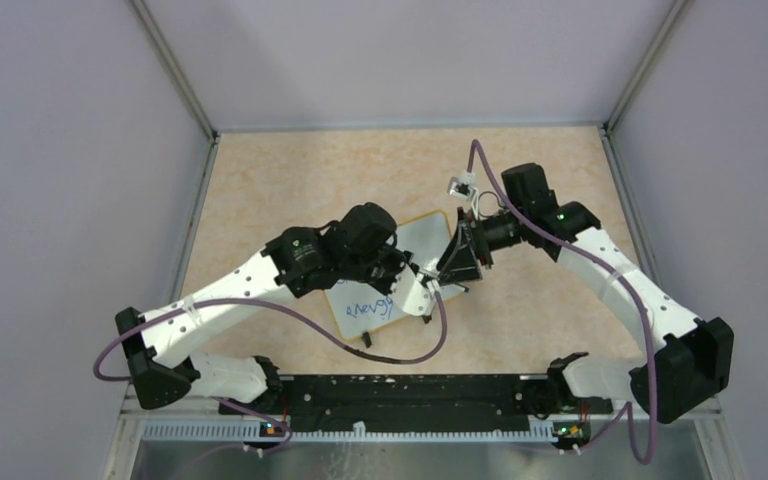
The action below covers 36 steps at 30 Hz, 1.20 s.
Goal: Write a sentence on the whiteboard
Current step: Pass from the left arm to the right, then put down the whiteboard marker at the center of the board.
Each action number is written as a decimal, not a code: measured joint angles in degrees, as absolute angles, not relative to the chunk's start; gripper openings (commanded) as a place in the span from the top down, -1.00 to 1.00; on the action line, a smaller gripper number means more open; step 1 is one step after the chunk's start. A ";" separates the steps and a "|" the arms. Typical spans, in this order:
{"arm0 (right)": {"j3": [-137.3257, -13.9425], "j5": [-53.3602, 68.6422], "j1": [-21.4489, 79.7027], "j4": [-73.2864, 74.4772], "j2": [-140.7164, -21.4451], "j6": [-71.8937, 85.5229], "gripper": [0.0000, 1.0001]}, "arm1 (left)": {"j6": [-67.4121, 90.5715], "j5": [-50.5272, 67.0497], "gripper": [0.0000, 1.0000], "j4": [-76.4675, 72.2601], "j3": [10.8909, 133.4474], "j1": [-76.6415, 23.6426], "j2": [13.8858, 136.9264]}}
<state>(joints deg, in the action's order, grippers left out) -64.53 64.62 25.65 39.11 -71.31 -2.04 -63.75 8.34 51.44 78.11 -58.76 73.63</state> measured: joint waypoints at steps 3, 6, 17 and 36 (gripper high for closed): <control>-64.51 64.49 27.07 39.77 -71.33 -2.35 -0.11 | -66.65 5.69 1.00 49.54 77.14 -59.16 72.97; -64.51 64.34 28.01 39.97 -71.55 -2.39 0.07 | -69.34 3.49 1.00 48.58 75.31 -60.12 72.82; -64.51 61.52 31.14 40.40 -74.70 -2.94 0.19 | -72.60 1.83 1.00 47.31 74.24 -61.78 72.82; -65.34 56.99 28.97 41.52 -75.13 -3.81 1.00 | -65.41 1.06 -0.59 44.56 74.24 -61.98 71.83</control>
